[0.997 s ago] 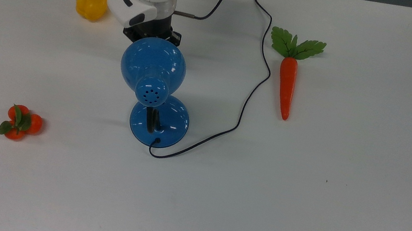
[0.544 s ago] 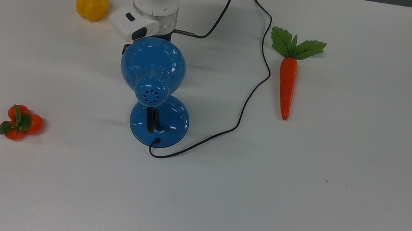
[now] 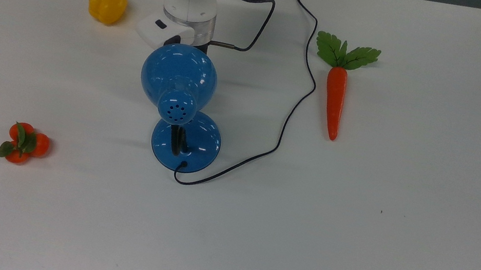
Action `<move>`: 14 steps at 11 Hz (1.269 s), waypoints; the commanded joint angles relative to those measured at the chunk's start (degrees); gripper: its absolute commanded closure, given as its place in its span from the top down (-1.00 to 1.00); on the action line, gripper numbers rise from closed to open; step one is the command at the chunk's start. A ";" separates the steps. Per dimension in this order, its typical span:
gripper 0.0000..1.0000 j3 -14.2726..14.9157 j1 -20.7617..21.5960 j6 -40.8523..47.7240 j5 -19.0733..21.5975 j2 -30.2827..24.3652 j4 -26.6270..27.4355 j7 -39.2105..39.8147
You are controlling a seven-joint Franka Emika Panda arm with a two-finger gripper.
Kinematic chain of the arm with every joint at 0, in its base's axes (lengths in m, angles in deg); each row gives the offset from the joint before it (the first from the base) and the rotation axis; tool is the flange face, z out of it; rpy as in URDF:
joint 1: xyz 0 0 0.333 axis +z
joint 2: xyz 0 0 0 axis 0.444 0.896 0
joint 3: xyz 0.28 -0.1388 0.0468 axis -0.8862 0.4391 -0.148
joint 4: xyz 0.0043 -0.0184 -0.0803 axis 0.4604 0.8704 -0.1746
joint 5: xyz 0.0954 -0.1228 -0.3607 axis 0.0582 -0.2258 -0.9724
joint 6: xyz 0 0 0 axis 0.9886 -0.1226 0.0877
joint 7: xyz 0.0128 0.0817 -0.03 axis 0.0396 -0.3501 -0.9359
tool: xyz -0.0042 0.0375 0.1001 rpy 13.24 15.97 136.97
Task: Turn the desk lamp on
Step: 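Lower the gripper beside the lamp base next to its switch, then press down on the switch on the lamp base with the gripper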
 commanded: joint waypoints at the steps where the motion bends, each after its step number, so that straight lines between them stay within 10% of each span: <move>1: -1.00 -0.59 0.39 -2.11 -0.61 0.19 -0.46 0.13; 14: -1.00 -0.95 0.48 -6.32 -0.53 3.80 -2.22 -0.57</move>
